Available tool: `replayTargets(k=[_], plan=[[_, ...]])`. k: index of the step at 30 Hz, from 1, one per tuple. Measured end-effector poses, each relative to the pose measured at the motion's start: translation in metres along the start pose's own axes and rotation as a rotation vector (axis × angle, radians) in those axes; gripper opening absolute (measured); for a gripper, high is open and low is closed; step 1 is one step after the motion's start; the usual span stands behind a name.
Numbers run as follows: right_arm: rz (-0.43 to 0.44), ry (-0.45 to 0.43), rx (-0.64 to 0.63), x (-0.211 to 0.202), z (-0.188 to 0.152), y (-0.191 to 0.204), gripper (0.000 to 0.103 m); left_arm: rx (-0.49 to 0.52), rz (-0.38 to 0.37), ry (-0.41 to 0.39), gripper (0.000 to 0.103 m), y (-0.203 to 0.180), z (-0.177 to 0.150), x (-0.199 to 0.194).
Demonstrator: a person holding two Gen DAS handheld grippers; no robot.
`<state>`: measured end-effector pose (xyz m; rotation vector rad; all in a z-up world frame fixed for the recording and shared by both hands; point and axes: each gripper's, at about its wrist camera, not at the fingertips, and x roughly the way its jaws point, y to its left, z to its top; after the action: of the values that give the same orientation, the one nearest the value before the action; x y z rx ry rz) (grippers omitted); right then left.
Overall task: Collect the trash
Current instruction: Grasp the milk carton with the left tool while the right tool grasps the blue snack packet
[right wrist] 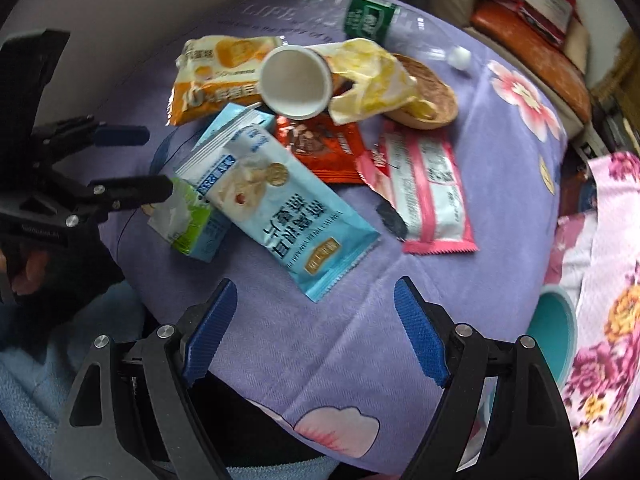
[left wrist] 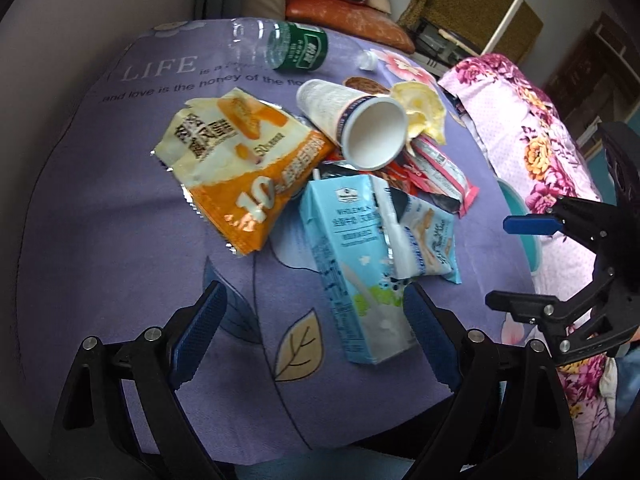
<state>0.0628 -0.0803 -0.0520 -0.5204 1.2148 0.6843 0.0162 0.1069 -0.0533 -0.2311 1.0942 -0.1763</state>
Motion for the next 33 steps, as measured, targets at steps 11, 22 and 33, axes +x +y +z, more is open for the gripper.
replayTargets(k=[11, 22, 33], plan=[[0.068, 0.074, -0.243, 0.04, 0.039, 0.013, 0.077, -0.017, 0.011, 0.009, 0.09, 0.03, 0.003, 0.002], [0.177, 0.052, -0.136, 0.039, 0.03, -0.004, 0.021, -0.005, -0.008, 0.035, 0.09, 0.015, 0.002, 0.006], [0.187, -0.079, 0.284, -0.016, -0.02, -0.051, 0.019, 0.001, -0.015, 0.074, 0.09, -0.038, 0.006, 0.023]])
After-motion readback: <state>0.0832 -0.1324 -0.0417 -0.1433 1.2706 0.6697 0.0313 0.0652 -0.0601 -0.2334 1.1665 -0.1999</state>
